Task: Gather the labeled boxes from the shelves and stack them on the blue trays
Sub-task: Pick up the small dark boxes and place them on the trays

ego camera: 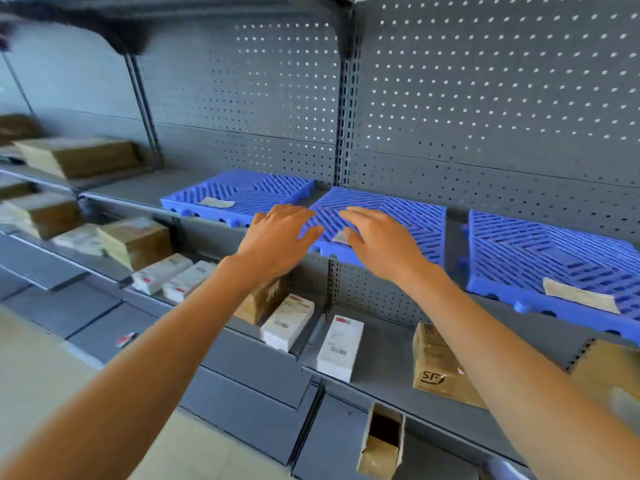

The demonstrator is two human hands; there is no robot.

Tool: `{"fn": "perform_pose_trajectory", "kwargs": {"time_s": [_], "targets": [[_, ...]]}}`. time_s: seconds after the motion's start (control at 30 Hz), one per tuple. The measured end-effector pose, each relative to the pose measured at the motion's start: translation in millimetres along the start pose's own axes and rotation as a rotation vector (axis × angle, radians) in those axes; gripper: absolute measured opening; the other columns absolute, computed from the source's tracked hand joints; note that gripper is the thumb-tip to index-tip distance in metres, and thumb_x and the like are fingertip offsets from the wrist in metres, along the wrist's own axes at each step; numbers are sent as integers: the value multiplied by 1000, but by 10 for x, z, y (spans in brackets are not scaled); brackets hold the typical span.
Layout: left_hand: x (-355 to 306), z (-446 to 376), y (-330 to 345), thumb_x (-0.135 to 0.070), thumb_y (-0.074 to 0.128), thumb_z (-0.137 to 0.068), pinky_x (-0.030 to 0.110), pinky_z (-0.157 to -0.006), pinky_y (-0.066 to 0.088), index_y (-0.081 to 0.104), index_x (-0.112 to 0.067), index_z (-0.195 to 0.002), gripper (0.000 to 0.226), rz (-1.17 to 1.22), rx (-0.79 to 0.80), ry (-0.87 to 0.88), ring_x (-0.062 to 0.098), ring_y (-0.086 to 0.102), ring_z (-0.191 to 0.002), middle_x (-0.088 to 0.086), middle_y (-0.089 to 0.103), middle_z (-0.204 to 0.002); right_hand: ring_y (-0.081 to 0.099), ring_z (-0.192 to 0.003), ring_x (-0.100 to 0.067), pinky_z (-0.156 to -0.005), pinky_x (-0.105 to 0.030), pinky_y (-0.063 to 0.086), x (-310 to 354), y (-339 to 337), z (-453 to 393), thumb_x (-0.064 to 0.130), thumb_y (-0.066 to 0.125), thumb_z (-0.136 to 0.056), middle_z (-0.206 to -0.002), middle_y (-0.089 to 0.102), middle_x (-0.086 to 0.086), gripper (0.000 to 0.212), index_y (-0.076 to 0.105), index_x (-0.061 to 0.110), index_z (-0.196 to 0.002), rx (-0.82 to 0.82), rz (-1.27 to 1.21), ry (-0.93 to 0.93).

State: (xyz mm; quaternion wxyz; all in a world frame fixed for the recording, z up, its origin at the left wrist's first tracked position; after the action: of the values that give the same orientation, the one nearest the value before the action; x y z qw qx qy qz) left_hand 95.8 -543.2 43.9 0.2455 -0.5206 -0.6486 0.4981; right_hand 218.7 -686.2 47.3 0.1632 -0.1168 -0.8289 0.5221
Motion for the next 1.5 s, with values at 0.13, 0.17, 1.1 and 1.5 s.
{"fn": "perform_pose_trajectory", "kwargs": {"time_s": [0.13, 0.17, 1.1, 1.5], "targets": [[841, 338, -313, -49, 43, -103, 46, -112, 30, 48, -27, -145, 49, -62, -2, -113, 22, 38, -141, -2, 48, -152, 38, -143, -24, -114, -43, 35, 803, 278, -452, 27, 43, -106, -156, 42, -5, 45, 43, 15, -150, 39, 0, -97], [1056, 431, -395, -49, 44, -102, 47, -113, 31, 47, -27, -146, 49, -74, -4, -143, 24, 39, -142, -1, 48, -152, 40, -142, -26, -112, -45, 37, 1027, 344, -548, 27, 44, -105, -154, 44, -6, 45, 45, 14, -148, 50, -1, -120], [4870, 3424, -1672, -53, 41, -103, 52, -111, 35, 47, -25, -146, 52, -304, -63, -866, 25, 40, -142, 0, 49, -151, 39, -143, -27, -114, -42, 31, 5828, 2468, -1758, 34, 50, -103, -156, 41, -7, 50, 43, 17, -149, 265, -186, -727], [6018, 2772, -1562, -53, 43, -102, 52, -107, 37, 48, -23, -144, 53, -348, -5, -922, 25, 45, -138, 0, 55, -146, 44, -139, -25, -111, -42, 35, 6097, 3199, -2922, 35, 50, -103, -155, 43, -3, 49, 45, 20, -149, 323, -307, -772]]}}
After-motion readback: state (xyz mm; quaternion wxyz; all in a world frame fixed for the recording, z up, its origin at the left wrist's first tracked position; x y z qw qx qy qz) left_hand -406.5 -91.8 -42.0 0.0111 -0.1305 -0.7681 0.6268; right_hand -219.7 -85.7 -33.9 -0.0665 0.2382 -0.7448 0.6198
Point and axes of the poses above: each hand's wrist, its own z-axis away from the middle knuckle, its own y-axis out of the palm, x = y × z, the point moved 3 cm from there along -z, towards the middle knuckle
